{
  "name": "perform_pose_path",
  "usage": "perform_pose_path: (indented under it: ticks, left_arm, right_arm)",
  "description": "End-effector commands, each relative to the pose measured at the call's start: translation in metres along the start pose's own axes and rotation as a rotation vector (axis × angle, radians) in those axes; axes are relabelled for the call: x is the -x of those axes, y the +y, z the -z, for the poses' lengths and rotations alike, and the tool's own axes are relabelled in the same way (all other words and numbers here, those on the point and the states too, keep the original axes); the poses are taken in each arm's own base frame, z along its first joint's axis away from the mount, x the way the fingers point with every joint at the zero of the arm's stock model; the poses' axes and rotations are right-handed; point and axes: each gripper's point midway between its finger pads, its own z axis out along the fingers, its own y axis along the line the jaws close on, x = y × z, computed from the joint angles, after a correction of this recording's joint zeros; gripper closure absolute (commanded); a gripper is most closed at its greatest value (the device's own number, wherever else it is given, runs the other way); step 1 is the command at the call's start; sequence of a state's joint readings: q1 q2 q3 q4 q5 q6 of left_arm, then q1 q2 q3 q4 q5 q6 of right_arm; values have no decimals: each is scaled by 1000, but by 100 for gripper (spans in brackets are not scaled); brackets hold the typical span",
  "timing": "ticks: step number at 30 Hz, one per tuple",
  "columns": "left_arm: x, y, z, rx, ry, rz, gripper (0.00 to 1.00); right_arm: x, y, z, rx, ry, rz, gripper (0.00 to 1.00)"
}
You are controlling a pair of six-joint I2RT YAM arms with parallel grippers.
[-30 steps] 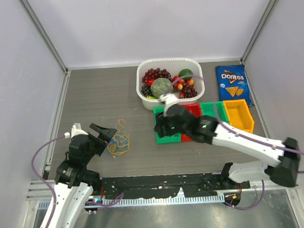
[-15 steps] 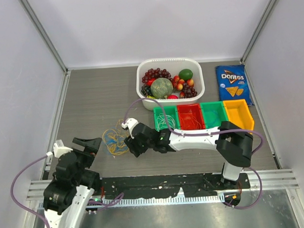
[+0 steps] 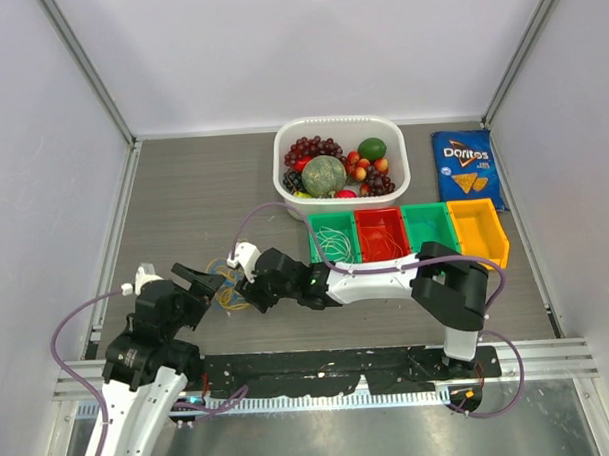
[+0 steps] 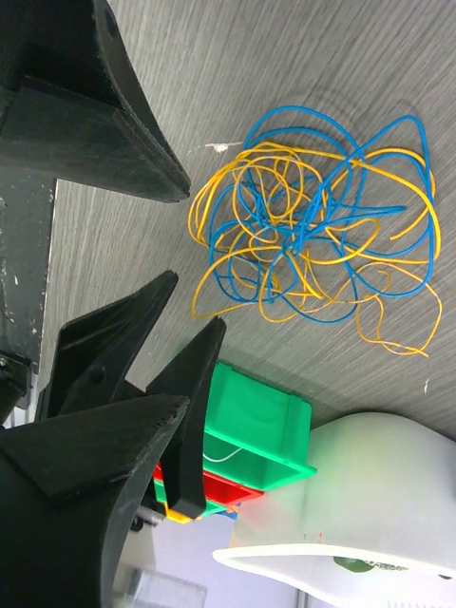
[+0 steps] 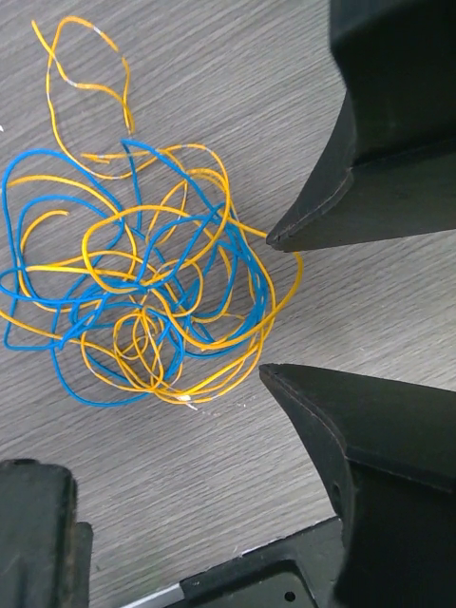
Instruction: Untangle the cables
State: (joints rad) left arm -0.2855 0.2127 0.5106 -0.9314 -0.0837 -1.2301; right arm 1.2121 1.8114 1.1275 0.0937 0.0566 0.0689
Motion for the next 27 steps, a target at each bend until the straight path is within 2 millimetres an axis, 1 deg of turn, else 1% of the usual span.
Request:
perform_pose_path:
  ticks: [1, 3, 4, 5, 6, 8, 9, 10, 12, 13, 14, 15, 17, 18, 19, 20, 21, 22, 24, 25, 26, 27]
  left_arm:
    - [2, -13, -6, -57, -9, 13, 14]
    - [1, -12, -12, -63, -6, 27, 14]
    - [-1, -13, -16, -67, -1, 37, 15]
    - [-3, -13, -22, -70, 5, 48, 16]
    - [-3, -20, -26, -105, 10, 55, 17]
    - [-6, -30, -38, -149, 22, 58, 21]
    - [-9, -36, -44, -173, 46, 63, 25]
    - [-11, -43, -50, -195, 58, 64, 28]
    - [-15, -56, -60, -236, 93, 58, 35]
    - [-20, -55, -70, -226, 116, 55, 38]
    - [-22, -60, -75, -240, 134, 56, 40]
    - [-26, -59, -83, -231, 155, 64, 41]
    - [-36, -51, -99, -208, 196, 79, 41]
    - [-41, -41, -108, -173, 209, 88, 41]
    - [-43, -35, -115, -150, 208, 93, 41]
    - [-44, -28, -123, -124, 202, 92, 41]
    - [-43, -23, -129, -105, 193, 85, 41]
    - [-45, -15, -134, -74, 193, 78, 41]
    - [-49, -8, -141, -47, 207, 73, 40]
    - [-51, -7, -142, -48, 215, 73, 40]
    - [-52, -4, -144, -40, 217, 76, 40]
    - [-53, 0, -145, -30, 215, 76, 40]
  right_arm:
    - [31, 9, -7, 36, -91, 61, 47]
    - [26, 10, -9, 38, -76, 64, 58]
    - [27, 9, -8, 32, -76, 66, 69]
    - [25, 9, -7, 28, -65, 67, 74]
    - [30, 10, -2, 18, -74, 71, 82]
    - [26, 14, 8, 18, -60, 75, 91]
    - [27, 16, 12, 24, -59, 65, 95]
    - [29, 19, 21, 37, -67, 61, 99]
    - [30, 22, 31, 49, -76, 28, 99]
    - [33, 24, 35, 60, -83, 11, 99]
    - [35, 26, 40, 67, -89, 5, 99]
    - [39, 26, 43, 69, -98, -14, 99]
    - [58, 31, 57, 90, -138, -31, 99]
    - [70, 33, 63, 97, -157, -43, 99]
    - [81, 41, 72, 141, -179, -44, 99]
    - [97, 45, 81, 157, -206, -51, 99]
    - [106, 49, 93, 176, -215, -48, 99]
    - [123, 52, 105, 185, -234, -47, 99]
    - [158, 56, 140, 207, -313, -33, 99]
    - [183, 56, 165, 215, -381, -31, 99]
    - [194, 55, 179, 211, -411, -27, 99]
    - [216, 53, 204, 204, -460, -20, 99]
